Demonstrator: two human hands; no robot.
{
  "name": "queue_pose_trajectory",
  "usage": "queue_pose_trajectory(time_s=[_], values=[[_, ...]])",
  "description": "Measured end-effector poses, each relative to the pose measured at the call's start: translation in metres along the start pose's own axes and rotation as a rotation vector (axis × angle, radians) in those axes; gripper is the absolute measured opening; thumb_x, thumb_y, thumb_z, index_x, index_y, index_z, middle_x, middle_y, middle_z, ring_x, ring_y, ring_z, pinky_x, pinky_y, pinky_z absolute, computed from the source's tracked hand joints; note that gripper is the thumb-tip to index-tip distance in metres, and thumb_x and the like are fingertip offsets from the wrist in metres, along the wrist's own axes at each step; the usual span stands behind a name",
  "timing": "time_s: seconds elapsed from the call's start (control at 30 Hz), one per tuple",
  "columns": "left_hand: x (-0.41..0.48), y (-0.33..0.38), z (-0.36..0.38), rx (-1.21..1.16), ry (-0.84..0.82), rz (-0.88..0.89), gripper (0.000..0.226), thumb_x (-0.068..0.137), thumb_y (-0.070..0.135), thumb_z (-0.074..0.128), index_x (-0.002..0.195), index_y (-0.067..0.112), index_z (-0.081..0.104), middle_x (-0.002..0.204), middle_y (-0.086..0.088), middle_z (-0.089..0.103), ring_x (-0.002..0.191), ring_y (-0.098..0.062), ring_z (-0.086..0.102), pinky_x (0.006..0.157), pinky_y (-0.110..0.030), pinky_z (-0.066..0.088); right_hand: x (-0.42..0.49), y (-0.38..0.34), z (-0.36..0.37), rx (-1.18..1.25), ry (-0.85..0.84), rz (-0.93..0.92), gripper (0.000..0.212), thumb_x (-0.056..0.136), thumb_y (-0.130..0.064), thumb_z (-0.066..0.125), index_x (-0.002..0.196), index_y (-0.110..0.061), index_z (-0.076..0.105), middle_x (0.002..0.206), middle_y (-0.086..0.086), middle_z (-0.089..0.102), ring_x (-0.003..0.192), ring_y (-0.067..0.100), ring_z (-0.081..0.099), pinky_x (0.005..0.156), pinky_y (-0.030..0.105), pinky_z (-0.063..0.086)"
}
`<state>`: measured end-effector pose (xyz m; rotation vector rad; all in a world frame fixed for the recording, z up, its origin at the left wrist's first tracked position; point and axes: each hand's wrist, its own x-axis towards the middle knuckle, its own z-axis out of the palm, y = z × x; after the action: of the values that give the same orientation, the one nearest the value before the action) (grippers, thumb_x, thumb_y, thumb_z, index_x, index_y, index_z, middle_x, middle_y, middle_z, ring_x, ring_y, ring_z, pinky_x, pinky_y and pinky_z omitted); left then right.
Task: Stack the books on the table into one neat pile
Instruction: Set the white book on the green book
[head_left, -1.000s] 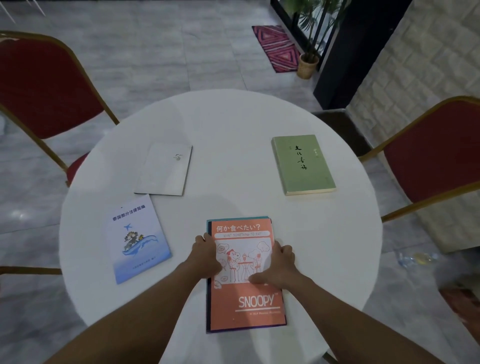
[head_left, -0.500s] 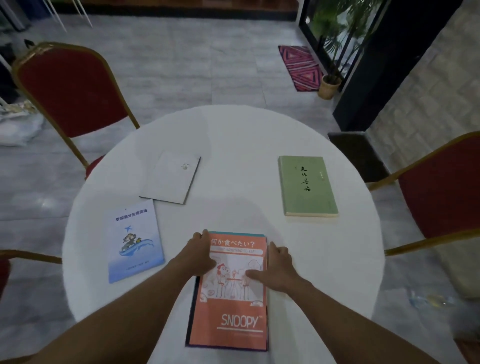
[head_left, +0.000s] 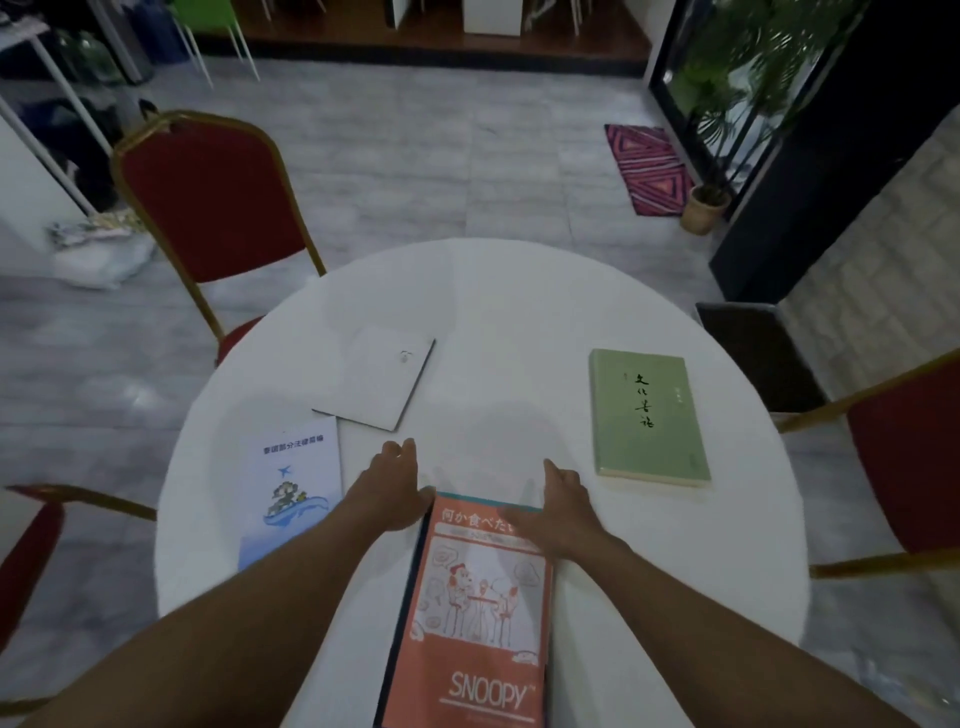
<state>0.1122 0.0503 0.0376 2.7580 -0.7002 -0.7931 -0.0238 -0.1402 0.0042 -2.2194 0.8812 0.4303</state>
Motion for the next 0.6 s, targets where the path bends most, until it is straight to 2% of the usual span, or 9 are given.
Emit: queue_pose_trajectory(time_s=[0.3,0.47,0.6], values=[[0.057,-0.057,-0.032,-0.011,0.049,-0.055,0.073,0.094,0.041,0.052,0.150,0.005,0.021,0.149,-0.019,0.030,0.138,-0.035,0.034,0.111,-0.047,0.037,0.055,-0.077,0.018,0.067,0.016,-0.055,0.104,0.081,-0.064,0.066,0.158,-0.017,0.015,0.159,0.008,0.024,0.145,0.028,0.030,0.115,0.039,0.032],[0.097,-0.092,-0.045,0.003,0.096,-0.099,0.064,0.094,0.038,0.052,0.144,0.004,0.031,0.143,-0.021,0.036,0.129,-0.041,0.042,0.105,-0.047,0.041,0.090,-0.124,0.042,0.105,-0.026,-0.074,0.101,0.086,-0.061,0.063,0.159,-0.016,0.010,0.161,0.009,0.020,0.148,0.027,0.027,0.117,0.039,0.029],[0.125,-0.117,-0.049,-0.029,0.150,-0.138,0.064,0.093,0.038,0.054,0.144,0.007,0.032,0.152,-0.020,0.027,0.139,-0.039,0.030,0.110,-0.047,0.035,0.115,-0.156,0.066,0.128,-0.069,-0.099,0.100,0.088,-0.058,0.063,0.160,-0.017,0.006,0.161,0.009,0.018,0.147,0.026,0.027,0.116,0.035,0.027]])
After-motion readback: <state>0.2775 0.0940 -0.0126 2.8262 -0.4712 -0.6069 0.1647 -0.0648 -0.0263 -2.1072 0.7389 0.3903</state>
